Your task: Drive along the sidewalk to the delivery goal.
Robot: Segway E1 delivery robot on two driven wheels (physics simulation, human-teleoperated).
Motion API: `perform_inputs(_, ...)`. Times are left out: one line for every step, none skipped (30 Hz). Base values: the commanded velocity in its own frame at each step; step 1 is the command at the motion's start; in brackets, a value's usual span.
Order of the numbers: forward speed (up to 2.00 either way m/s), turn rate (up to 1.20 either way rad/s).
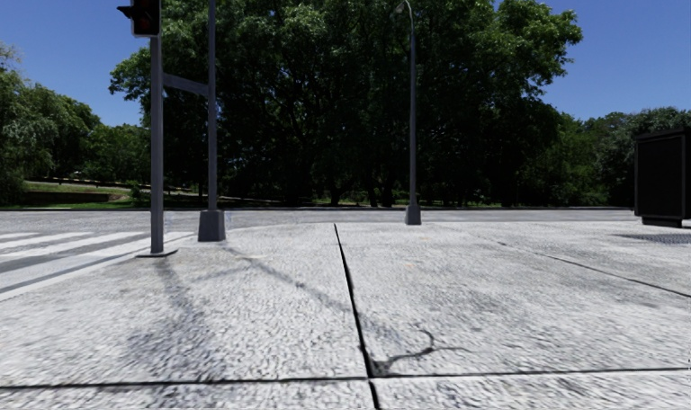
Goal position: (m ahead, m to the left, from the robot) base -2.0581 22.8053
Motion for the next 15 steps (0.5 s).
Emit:
perform_inputs(2.0,0.34)
perform_inputs(2.0,0.44)
perform_inputs(2.0,0.5)
perform_inputs(2.0,0.5)
perform_inputs(2.0,0.57)
perform_inputs(2.0,0.63)
perform_inputs(2.0,0.72)
perform_inputs(2.0,0.78)
perform_inputs(2.0,0.78)
perform_inputs(2.0,0.8)
perform_inputs(2.0,0.79)
perform_inputs(2.0,0.79)
perform_inputs(2.0,0.79)
perform_inputs(2.0,0.79)
perform_inputs(2.0,0.79)
